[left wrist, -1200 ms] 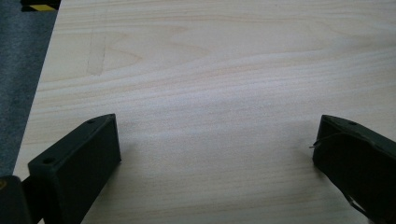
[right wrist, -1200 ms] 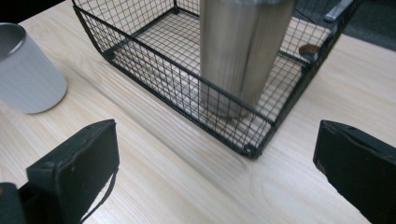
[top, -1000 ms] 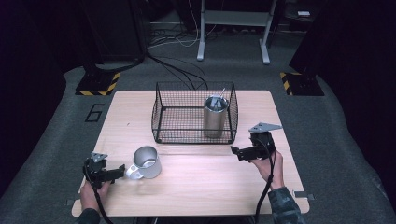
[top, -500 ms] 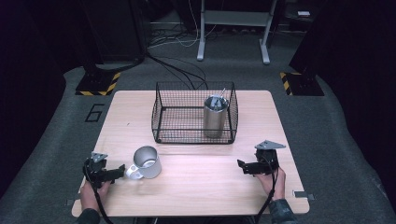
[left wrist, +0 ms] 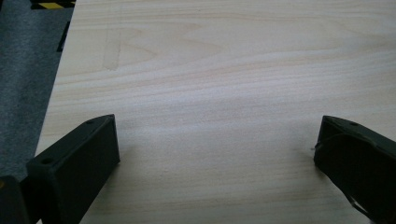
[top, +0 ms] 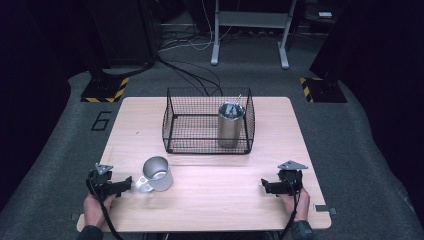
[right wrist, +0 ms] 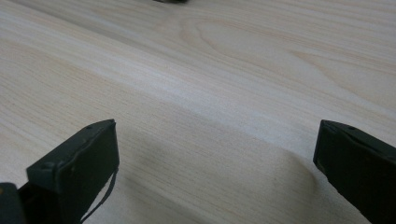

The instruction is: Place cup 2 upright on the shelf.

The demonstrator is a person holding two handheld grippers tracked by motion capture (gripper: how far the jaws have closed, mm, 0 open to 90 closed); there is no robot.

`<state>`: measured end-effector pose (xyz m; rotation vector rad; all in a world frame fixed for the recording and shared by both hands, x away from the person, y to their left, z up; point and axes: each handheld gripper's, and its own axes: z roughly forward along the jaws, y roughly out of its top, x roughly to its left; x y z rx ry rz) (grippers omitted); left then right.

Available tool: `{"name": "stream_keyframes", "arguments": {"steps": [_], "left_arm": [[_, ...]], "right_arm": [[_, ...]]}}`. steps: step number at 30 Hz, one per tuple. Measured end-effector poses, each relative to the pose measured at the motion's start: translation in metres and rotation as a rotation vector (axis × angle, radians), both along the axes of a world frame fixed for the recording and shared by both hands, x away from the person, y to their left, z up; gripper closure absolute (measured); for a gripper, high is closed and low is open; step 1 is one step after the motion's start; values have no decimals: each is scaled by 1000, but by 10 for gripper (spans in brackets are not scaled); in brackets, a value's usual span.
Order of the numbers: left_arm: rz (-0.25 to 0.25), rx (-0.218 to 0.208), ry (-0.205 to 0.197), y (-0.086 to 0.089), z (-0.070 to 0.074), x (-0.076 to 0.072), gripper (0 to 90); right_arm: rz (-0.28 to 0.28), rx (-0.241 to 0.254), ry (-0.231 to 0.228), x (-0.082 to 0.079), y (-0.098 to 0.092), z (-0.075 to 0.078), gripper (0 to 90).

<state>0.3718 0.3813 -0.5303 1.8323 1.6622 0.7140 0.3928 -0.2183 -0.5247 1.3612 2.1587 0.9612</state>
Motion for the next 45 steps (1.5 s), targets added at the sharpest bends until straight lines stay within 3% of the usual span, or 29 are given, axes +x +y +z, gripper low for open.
{"name": "stream_keyframes", "arguments": {"steps": [2, 3, 5, 8, 12, 14, 15, 21, 25, 38, 45], "left_arm": [[-21, 7, 50, 0, 4, 1, 1], [-33, 24, 82, 0, 8, 2, 0], [-51, 49, 86, 0, 11, 3, 1], [-76, 18, 49, 3, 18, -1, 2], [-93, -90, -54, 9, 33, -10, 2], [-113, -119, -86, 8, 42, -13, 2], [-138, -121, -97, 8, 48, -15, 2], [-231, -131, -135, -4, 74, -20, 1], [-279, -139, -148, -14, 85, -23, 0], [-393, -130, -174, -47, 103, -32, 0], [-440, -128, -169, -63, 107, -31, 0]], "right_arm": [[-2, -8, -3, 1, 0, -1, 0], [1, -6, 16, 2, 0, -2, 0], [-6, -28, 21, 3, 2, -5, 0], [0, -28, 17, 3, 2, -5, 0], [-1, -30, 17, 2, 1, -5, 0], [5, -37, 10, 2, 0, -5, 0], [-2, -23, 12, 1, 1, -5, 0], [106, -28, 19, 1, -10, -5, 0], [118, -33, 19, 1, -11, -5, 0], [132, -30, 21, 6, -9, -5, 0], [132, -30, 21, 6, -9, -5, 0]]}}
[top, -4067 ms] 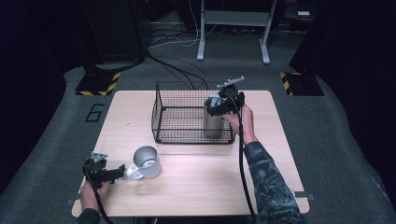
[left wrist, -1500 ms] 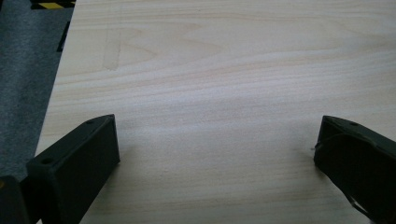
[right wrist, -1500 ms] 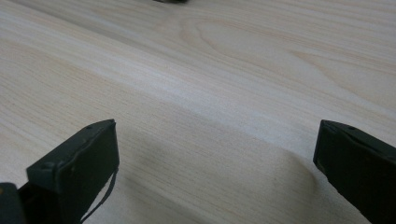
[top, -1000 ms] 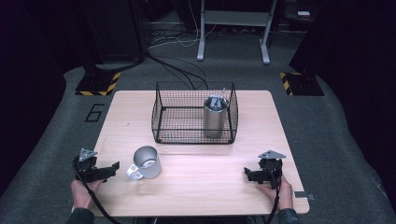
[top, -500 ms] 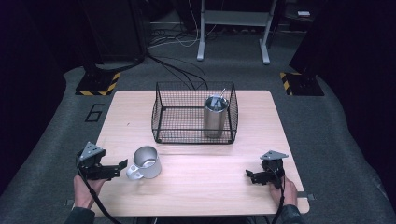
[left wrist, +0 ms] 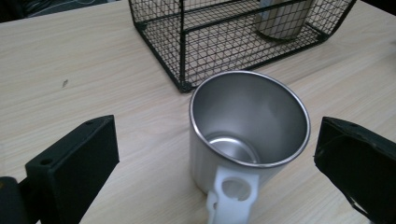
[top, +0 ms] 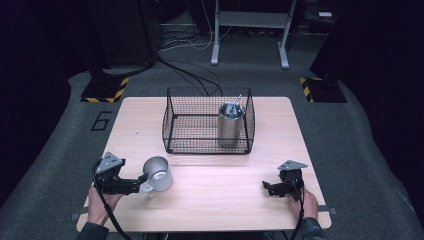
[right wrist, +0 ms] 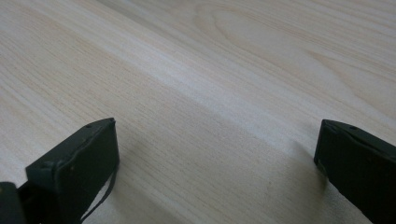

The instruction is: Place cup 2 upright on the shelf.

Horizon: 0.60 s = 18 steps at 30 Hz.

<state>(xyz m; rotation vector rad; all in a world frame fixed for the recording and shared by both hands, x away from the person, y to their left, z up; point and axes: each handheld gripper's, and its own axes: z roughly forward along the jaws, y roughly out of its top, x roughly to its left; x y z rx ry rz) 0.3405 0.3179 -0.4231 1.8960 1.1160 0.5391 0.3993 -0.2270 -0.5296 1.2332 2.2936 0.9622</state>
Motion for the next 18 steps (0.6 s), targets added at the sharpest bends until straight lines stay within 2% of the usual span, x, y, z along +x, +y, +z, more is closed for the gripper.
{"name": "stream_keyframes", "arguments": {"steps": [11, 15, 18], "left_arm": [[-40, 49, 24, -25, -10, 6, 0], [-35, 79, 32, -31, -14, 10, 0], [-34, 79, 42, -33, -17, 13, 0]], "right_arm": [[2, 0, 0, 0, 0, 0, 0], [1, 0, -1, 0, 0, 0, 0], [1, 0, -1, 0, 0, 0, 0]]}}
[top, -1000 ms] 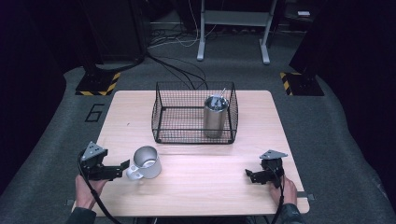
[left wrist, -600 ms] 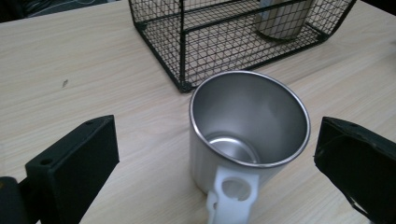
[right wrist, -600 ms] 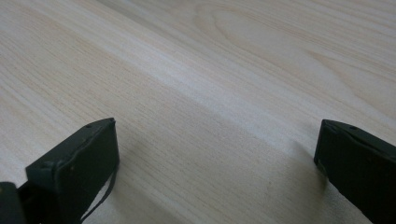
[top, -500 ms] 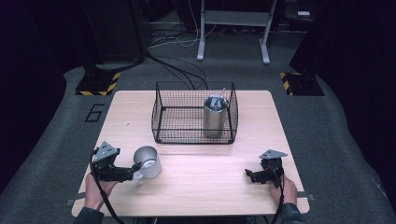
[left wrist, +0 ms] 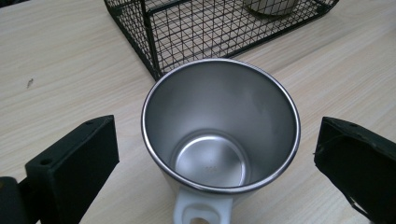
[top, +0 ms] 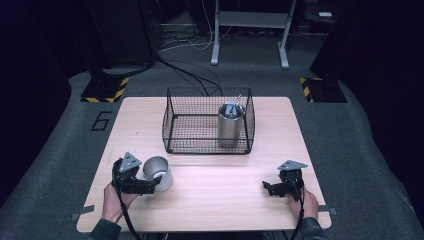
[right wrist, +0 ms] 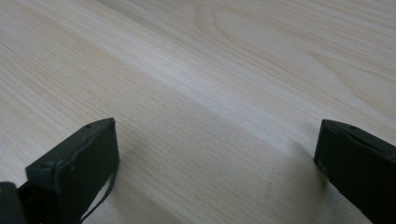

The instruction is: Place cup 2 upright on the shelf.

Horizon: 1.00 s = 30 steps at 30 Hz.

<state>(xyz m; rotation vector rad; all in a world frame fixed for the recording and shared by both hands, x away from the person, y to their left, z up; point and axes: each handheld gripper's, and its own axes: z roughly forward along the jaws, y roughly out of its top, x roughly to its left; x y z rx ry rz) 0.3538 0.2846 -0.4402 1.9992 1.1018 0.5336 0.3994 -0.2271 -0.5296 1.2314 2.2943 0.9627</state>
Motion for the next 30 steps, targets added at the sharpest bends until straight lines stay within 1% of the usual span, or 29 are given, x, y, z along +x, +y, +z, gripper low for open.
{"name": "stream_keyframes", "arguments": {"steps": [4, 5, 7, 8, 13, 15, 17, 18, 19, 22, 24, 26, 27, 30], "left_arm": [[1, 1, 3, -4, -3, 4, 0], [0, 1, 10, -4, -3, 4, 0], [-3, 8, 1, -6, -4, 6, 0], [-6, 9, 4, -7, -4, 8, 0], [-19, 22, 15, -11, -7, 13, 0], [-14, 24, 12, -14, -8, 14, 0], [-16, 34, 19, -15, -8, 15, 0], [-15, 32, 22, -15, -8, 15, 0], [-14, 34, 25, -15, -8, 16, 0], [-10, 45, 25, -15, -10, 16, 12], [-5, 45, 25, -16, -11, 17, 23], [-6, 57, 24, -16, -11, 18, 36], [-5, 61, 23, -16, -11, 18, 41], [-3, 71, 25, -18, -12, 19, 46]], "right_arm": [[0, 0, 0, 0, 0, 0, 0], [0, 0, 0, 0, 0, 0, 0], [0, -4, -2, 0, 0, 0, 0], [2, -5, -9, 0, 0, 0, 0], [1, -2, -1, 0, 0, 0, 0], [2, -2, -1, 0, 0, 0, 0], [2, -4, -3, 0, 0, 0, 0], [1, -2, -1, 0, 0, 0, 0], [0, -3, -9, 0, 0, 0, 0], [1, -4, -5, 0, 0, 0, 0], [4, -6, -4, 0, 0, 0, 0], [0, -4, -9, 0, 0, 0, 0], [3, -5, -1, 0, 0, 0, 0], [2, -5, -3, 0, 0, 0, 0]]}}
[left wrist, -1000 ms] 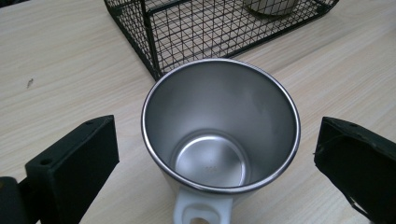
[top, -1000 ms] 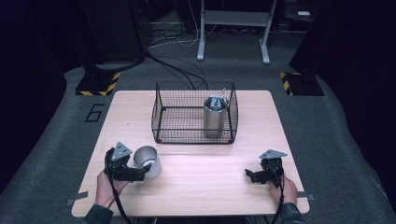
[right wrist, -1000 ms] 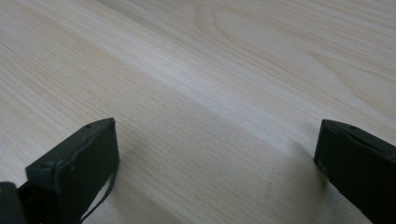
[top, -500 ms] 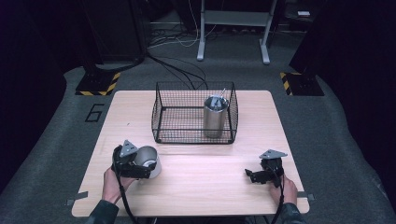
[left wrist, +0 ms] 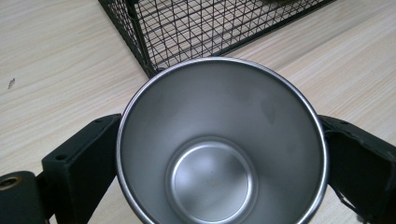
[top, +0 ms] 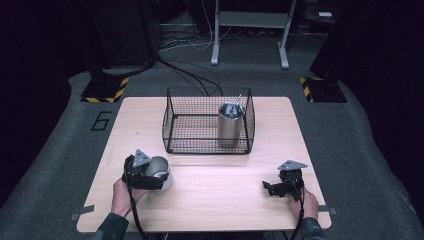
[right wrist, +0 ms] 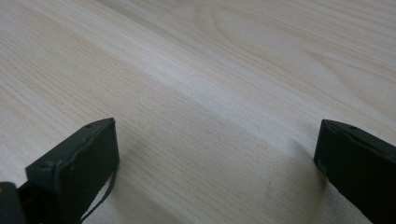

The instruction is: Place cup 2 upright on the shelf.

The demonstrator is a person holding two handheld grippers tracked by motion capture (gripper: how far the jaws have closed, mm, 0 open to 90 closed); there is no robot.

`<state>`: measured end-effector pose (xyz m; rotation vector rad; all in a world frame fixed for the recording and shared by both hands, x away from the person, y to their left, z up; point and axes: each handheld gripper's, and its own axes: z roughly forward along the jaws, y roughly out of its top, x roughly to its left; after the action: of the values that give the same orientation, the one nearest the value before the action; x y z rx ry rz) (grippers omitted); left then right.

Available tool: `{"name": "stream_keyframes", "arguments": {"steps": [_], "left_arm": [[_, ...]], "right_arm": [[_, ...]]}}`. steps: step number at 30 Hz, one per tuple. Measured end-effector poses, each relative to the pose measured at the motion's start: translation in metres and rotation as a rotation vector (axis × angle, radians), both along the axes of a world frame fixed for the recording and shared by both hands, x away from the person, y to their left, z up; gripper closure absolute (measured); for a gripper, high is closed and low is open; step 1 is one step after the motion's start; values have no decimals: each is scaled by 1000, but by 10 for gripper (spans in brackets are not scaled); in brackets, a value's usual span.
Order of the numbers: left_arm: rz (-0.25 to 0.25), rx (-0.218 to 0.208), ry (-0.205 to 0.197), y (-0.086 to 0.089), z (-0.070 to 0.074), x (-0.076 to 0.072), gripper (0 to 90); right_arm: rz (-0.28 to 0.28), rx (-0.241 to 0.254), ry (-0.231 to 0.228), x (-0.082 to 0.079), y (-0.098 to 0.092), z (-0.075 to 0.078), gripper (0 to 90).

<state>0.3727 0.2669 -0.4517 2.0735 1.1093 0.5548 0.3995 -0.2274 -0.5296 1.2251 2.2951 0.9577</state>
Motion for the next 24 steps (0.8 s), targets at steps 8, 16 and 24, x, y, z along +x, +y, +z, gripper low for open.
{"name": "stream_keyframes", "arguments": {"steps": [8, 16, 24], "left_arm": [[-2, -8, -6, 0, -1, 0, 57], [-3, -4, -5, 1, 0, 0, 59], [-10, -23, -16, 4, 9, -3, 60]], "right_arm": [[2, 0, -1, 0, 0, 0, 0], [-2, 4, 2, 0, 0, 0, 0], [6, 3, 1, 1, 0, 0, 0]]}}
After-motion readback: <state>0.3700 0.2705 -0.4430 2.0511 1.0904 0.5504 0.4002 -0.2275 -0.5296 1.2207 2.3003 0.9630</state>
